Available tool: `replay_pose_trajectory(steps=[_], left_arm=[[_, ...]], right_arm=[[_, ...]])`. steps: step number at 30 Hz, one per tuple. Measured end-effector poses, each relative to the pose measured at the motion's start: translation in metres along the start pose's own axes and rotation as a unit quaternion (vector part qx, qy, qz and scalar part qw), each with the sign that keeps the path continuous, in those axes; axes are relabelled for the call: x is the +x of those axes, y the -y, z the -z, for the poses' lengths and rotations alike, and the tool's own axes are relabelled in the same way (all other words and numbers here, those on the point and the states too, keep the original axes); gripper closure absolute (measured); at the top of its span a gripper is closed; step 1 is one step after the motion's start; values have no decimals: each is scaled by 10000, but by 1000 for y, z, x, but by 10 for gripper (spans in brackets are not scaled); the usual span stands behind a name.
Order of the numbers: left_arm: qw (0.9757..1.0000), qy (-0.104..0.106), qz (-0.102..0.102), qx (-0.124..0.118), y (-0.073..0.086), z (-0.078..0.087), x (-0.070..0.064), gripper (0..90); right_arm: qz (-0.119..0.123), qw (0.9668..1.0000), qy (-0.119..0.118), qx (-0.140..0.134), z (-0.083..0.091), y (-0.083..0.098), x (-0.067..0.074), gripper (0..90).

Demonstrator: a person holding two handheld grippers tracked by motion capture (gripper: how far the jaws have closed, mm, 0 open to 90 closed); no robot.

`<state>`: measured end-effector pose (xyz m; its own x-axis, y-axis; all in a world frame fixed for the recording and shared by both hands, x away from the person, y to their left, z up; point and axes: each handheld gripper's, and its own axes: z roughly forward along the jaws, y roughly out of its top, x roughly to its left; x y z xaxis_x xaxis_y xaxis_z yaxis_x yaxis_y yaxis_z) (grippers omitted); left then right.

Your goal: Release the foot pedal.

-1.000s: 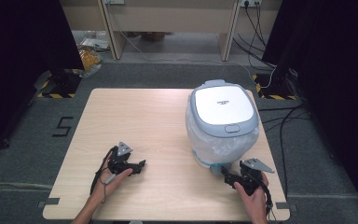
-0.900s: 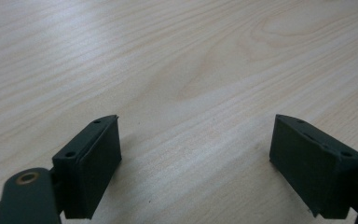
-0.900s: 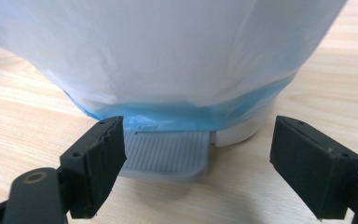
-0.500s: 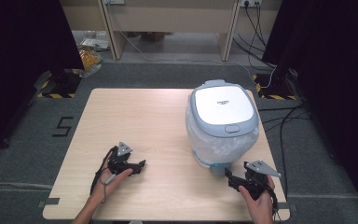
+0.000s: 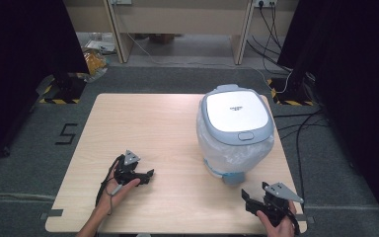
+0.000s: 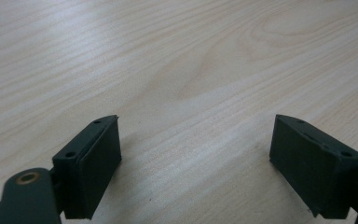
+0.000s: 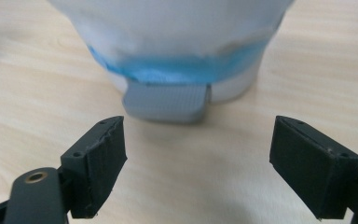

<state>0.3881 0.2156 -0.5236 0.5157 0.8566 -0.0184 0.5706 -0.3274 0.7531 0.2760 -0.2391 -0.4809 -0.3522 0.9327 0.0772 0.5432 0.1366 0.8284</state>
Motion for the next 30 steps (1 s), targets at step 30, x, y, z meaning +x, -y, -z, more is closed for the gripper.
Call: replay_pose_trajectory(steps=[30], left_arm=[[10000,11,-4,9,0,0,0,157]], right_arm=[[299,9989,330,159,-7,56,4,117]])
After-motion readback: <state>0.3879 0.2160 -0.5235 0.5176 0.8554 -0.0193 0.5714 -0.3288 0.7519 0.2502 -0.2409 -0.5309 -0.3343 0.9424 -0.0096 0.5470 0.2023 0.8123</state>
